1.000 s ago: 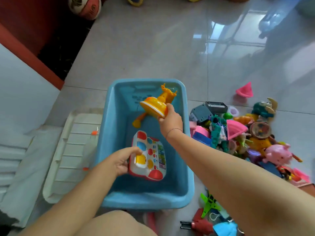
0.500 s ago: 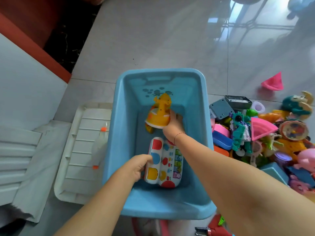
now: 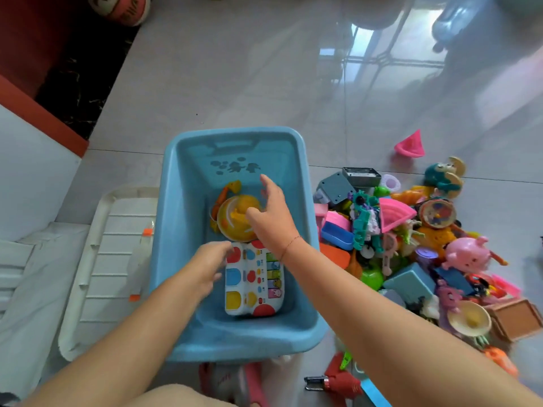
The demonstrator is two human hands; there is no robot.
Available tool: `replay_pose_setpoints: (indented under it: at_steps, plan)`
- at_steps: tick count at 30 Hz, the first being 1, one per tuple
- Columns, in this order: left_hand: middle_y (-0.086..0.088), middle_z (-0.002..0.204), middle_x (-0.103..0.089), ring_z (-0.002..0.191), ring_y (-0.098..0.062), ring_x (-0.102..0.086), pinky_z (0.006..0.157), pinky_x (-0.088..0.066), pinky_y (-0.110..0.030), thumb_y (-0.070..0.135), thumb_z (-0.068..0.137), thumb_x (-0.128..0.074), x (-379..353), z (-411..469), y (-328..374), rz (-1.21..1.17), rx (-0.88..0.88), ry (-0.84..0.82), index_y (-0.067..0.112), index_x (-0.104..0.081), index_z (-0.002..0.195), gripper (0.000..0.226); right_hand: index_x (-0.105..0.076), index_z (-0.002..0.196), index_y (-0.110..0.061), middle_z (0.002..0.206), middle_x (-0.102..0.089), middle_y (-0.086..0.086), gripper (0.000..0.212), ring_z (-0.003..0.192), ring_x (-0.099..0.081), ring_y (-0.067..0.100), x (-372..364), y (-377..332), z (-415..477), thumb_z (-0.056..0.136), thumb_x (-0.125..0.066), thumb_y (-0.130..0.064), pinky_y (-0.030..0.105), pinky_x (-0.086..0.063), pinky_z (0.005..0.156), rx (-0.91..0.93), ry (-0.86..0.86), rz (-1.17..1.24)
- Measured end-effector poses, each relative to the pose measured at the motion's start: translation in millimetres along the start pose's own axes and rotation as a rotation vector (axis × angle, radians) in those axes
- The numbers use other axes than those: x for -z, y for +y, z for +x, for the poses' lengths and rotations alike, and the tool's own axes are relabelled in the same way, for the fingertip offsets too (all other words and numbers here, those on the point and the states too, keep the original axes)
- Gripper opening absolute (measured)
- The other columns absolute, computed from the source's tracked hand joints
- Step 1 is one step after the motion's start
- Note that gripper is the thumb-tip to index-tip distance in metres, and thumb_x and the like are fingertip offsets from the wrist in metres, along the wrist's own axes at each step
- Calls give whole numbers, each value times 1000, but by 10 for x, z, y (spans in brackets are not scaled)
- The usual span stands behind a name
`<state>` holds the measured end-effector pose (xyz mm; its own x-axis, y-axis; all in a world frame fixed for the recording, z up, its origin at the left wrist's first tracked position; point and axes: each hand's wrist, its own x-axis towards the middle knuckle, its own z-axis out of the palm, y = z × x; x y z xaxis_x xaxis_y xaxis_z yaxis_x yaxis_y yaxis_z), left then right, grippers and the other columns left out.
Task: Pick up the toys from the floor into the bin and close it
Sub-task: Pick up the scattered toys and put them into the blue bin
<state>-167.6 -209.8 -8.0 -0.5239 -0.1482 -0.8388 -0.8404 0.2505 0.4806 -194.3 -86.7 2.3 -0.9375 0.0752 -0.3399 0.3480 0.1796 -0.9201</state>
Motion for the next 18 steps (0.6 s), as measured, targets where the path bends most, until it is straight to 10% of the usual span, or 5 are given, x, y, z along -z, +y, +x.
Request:
replay_pose_setpoints:
  at_steps: [4, 9, 18]
  plan:
    - [-6, 95, -62, 88, -18, -55, 75, -45, -29, 12, 90, -48, -273, -419, 537, 280, -337, -102, 17, -63, 96, 17, -50, 125, -16, 121, -55, 1, 50, 109, -56, 12, 832, -100, -504, 76, -49, -6, 19, -47, 93, 301, 297, -14]
    - [-2, 94, -65, 94, -22, -61, 91, -52, -36, 17, 85, -55, -1020, -760, 946, 607, -537, -232, 24, -63, 92, 13, -49, 127, -11, 122, -50, 10, 46, 112, -53, 25, 1892, 580, -539, 82, -60, -16, 37, -45, 99, -51, 438, -303]
    - [-16, 138, -42, 124, -35, -44, 103, -40, -41, 35, 80, -67, -2599, -73, 35, 271, -133, 149, 13, -42, 132, 62, -42, 135, -13, 131, -47, 14, 75, 123, -44, 30, 2137, 1199, -36, 75, -70, -47, 43, -38, 105, -256, 283, -542]
